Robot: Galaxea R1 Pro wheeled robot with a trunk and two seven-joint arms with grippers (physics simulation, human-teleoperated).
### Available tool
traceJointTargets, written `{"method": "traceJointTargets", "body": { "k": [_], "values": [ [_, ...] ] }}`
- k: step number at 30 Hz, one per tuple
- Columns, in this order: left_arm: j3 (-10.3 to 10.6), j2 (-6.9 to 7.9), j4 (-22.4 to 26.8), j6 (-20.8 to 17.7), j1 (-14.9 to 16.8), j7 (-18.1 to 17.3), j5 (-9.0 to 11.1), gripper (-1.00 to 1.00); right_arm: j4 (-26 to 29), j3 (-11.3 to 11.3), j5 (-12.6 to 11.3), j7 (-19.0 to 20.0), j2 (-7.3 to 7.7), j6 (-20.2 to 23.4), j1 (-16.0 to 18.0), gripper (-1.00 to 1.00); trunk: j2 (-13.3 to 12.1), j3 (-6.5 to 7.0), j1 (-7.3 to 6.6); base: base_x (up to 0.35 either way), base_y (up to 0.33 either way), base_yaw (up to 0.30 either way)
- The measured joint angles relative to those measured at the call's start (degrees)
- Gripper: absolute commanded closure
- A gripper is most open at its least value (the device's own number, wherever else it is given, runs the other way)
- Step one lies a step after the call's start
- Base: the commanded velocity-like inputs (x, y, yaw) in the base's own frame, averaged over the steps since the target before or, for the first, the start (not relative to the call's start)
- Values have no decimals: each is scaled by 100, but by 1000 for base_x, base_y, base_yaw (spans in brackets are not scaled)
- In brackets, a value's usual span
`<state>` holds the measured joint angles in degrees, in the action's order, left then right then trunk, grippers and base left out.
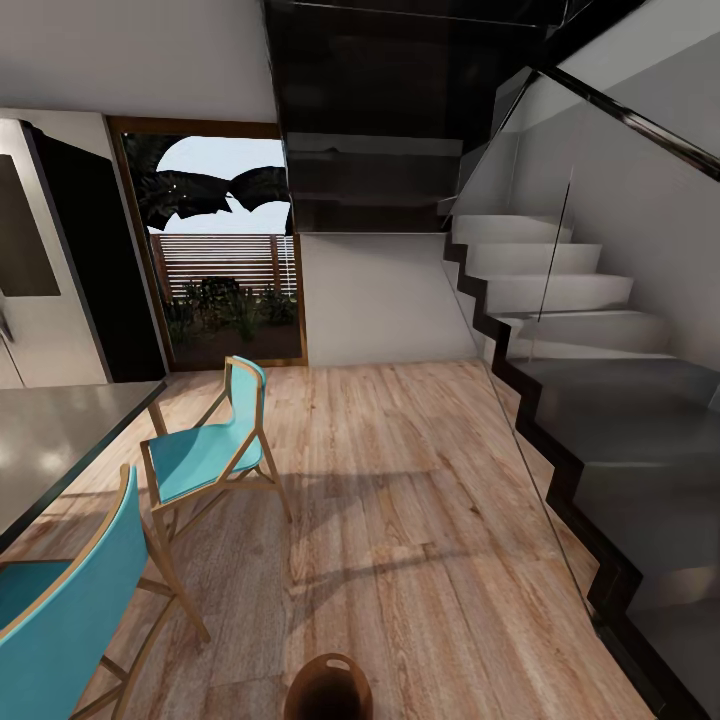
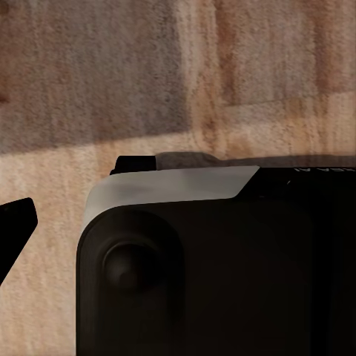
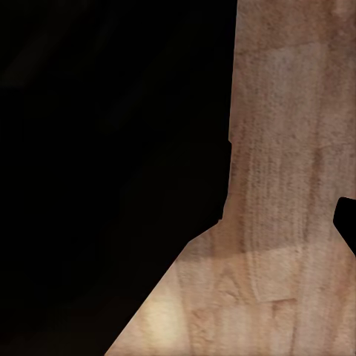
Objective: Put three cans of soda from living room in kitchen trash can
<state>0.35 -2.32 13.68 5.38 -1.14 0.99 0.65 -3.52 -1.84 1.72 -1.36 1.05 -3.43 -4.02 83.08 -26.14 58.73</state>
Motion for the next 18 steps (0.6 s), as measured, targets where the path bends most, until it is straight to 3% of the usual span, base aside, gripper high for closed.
{"method": "traceJointTargets", "body": {
  "k": [18],
  "values": [
    [0,0,0,0,0,0,0,-100,0,0,0,0,0,0,0,-100,0,0,0,0,0,0]
  ]
}}
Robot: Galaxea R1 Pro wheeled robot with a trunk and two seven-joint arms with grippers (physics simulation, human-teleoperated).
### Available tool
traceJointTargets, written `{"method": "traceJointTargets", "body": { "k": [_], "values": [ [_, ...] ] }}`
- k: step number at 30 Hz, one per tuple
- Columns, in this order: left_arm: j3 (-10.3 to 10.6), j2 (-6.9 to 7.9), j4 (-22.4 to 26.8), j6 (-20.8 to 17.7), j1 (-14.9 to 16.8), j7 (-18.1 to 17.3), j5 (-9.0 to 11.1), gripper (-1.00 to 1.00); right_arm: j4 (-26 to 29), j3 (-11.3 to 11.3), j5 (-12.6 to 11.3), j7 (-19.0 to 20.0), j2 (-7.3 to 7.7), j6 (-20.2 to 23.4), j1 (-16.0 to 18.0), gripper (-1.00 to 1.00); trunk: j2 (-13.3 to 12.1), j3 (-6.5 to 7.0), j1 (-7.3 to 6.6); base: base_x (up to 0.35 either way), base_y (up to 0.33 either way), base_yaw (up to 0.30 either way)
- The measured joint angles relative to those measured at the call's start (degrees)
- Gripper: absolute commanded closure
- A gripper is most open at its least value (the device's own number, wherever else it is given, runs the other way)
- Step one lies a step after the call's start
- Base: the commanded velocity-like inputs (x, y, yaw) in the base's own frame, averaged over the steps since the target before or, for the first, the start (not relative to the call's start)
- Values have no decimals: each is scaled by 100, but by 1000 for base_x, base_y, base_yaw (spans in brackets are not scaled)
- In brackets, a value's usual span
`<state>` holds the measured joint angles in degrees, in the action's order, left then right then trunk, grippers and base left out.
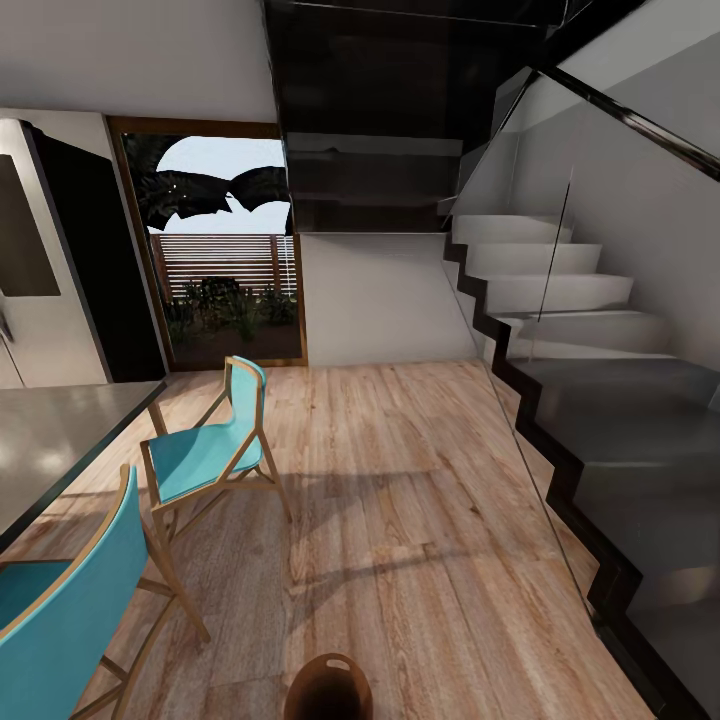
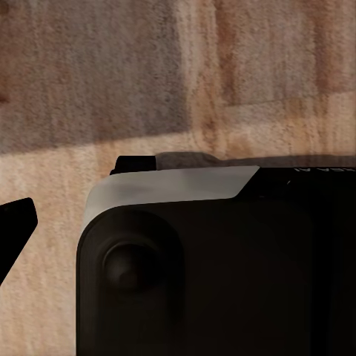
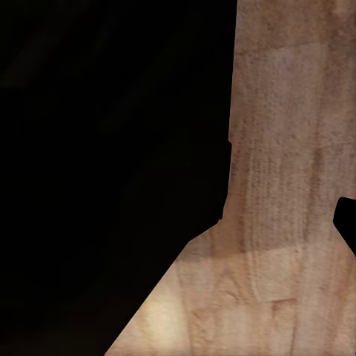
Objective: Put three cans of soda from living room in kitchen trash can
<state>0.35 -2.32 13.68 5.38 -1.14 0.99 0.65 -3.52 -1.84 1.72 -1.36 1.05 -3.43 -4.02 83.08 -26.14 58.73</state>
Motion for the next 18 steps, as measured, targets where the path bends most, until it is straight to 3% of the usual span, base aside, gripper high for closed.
{"method": "traceJointTargets", "body": {
  "k": [18],
  "values": [
    [0,0,0,0,0,0,0,-100,0,0,0,0,0,0,0,-100,0,0,0,0,0,0]
  ]
}}
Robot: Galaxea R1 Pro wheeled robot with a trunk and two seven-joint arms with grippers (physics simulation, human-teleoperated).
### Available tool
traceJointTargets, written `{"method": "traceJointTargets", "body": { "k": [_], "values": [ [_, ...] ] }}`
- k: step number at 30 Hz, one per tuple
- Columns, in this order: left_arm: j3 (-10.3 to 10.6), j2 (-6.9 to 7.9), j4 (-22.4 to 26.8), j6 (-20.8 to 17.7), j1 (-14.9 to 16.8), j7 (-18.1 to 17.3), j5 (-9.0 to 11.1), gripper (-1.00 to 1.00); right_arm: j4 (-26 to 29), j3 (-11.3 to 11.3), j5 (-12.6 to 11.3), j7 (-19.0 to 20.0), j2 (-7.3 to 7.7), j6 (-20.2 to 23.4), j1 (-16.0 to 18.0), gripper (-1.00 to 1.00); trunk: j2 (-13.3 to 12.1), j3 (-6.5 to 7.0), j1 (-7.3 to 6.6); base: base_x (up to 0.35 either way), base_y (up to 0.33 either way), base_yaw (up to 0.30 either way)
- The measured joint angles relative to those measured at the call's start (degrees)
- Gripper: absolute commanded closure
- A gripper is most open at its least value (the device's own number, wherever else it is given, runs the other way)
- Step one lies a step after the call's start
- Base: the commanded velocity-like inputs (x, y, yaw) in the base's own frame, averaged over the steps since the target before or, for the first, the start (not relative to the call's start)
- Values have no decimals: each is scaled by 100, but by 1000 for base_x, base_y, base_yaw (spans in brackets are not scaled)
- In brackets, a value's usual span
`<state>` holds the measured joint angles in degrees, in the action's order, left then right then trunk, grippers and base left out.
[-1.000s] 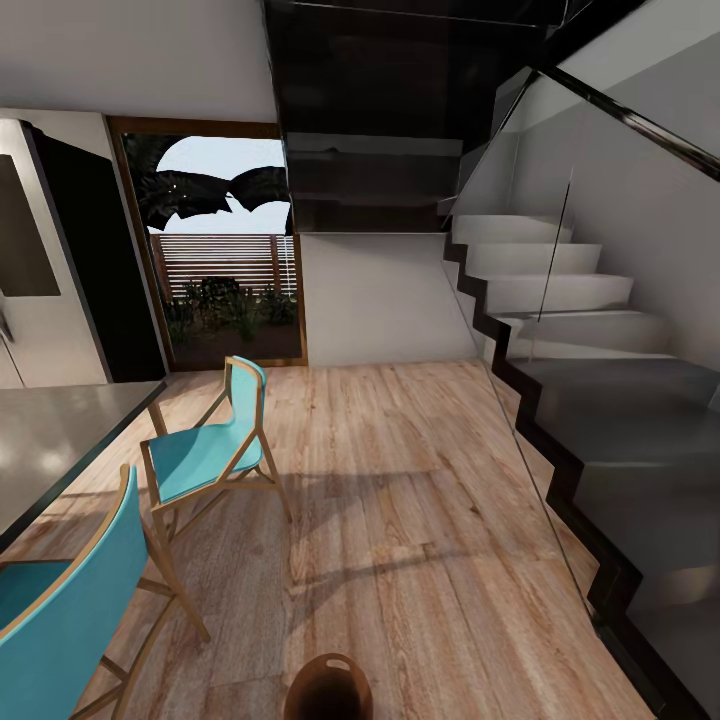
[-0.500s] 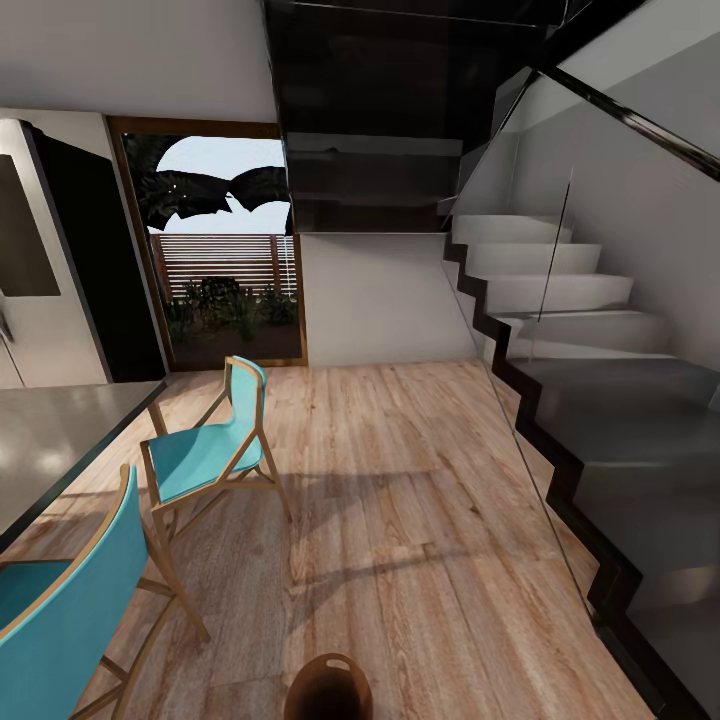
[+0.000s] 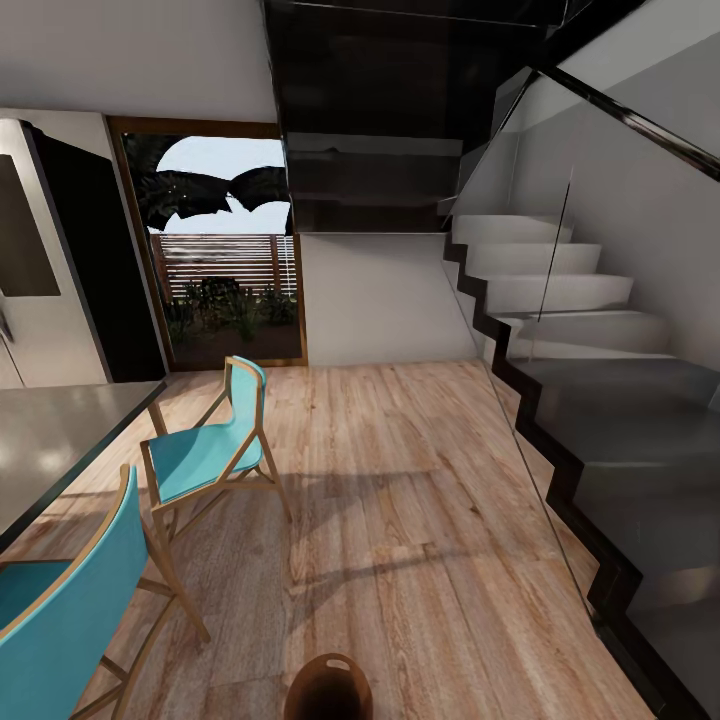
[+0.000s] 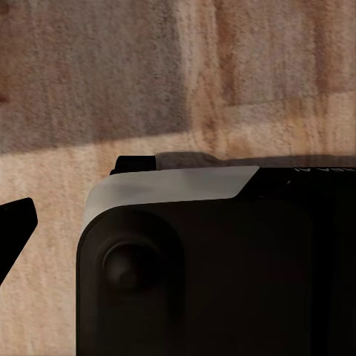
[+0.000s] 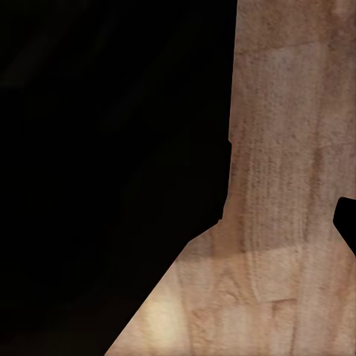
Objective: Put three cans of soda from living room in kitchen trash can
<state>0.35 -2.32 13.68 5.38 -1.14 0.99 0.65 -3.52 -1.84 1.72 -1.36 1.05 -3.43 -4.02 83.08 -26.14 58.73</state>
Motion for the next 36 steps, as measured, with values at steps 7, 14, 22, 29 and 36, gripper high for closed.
{"method": "traceJointTargets", "body": {
  "k": [7,14,22,29,36],
  "values": [
    [0,0,0,0,0,0,0,-100,0,0,0,0,0,0,0,-100,0,0,0,0,0,0],
    [0,0,0,0,0,0,0,-100,0,0,0,0,0,0,0,-100,0,0,0,0,0,0],
    [0,0,0,0,0,0,0,-100,0,0,0,0,0,0,0,-100,0,0,0,0,0,0],
    [0,0,0,0,0,0,0,-100,0,0,0,0,0,0,0,-100,0,0,0,0,0,0],
    [0,0,0,0,0,0,0,-100,0,0,0,0,0,0,0,-100,0,0,0,0,0,0]
  ]
}}
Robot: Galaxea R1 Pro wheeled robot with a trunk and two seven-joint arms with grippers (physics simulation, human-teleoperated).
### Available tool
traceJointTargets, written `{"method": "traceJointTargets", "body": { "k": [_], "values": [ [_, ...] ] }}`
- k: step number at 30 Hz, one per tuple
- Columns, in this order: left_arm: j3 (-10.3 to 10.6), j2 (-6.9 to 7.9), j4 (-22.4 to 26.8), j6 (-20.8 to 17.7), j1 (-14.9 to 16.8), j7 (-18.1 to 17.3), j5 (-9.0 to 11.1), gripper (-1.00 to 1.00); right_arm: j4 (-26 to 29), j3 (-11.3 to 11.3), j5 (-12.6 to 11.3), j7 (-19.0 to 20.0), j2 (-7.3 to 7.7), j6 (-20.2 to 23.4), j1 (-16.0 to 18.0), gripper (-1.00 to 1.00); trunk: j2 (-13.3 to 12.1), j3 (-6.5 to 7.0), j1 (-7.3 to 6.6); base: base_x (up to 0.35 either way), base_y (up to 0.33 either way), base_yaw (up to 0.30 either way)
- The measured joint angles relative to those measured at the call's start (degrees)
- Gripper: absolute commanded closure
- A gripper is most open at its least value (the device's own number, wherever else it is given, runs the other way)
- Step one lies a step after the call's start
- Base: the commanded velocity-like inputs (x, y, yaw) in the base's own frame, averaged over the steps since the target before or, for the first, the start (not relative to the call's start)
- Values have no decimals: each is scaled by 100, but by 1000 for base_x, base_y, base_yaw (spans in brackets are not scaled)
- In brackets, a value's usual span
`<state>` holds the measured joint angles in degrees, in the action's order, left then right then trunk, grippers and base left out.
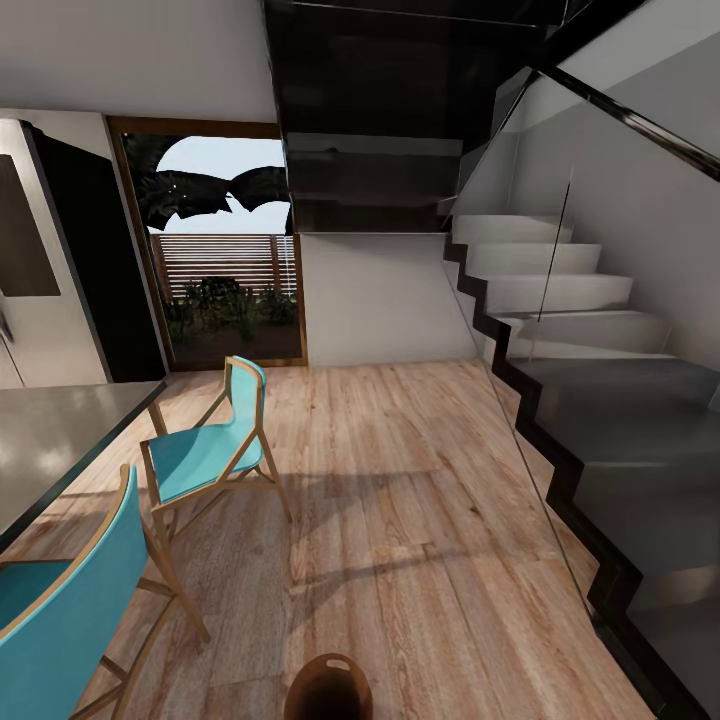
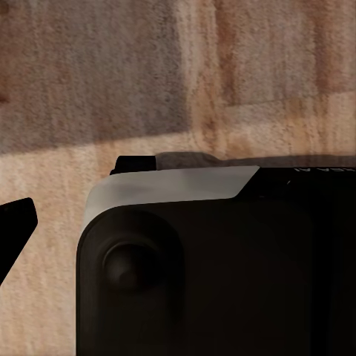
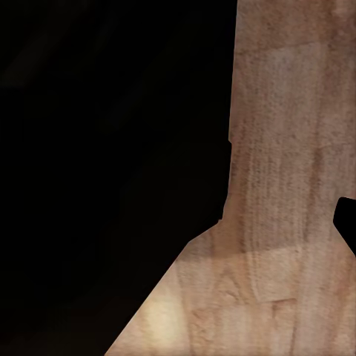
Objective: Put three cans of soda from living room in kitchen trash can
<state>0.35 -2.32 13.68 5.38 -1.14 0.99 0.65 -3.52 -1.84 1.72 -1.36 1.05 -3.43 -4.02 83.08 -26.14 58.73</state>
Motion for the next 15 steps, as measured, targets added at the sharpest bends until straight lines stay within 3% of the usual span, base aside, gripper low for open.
{"method": "traceJointTargets", "body": {
  "k": [15],
  "values": [
    [0,0,0,0,0,0,0,-100,0,0,0,0,0,0,0,-100,0,0,0,0,0,0]
  ]
}}
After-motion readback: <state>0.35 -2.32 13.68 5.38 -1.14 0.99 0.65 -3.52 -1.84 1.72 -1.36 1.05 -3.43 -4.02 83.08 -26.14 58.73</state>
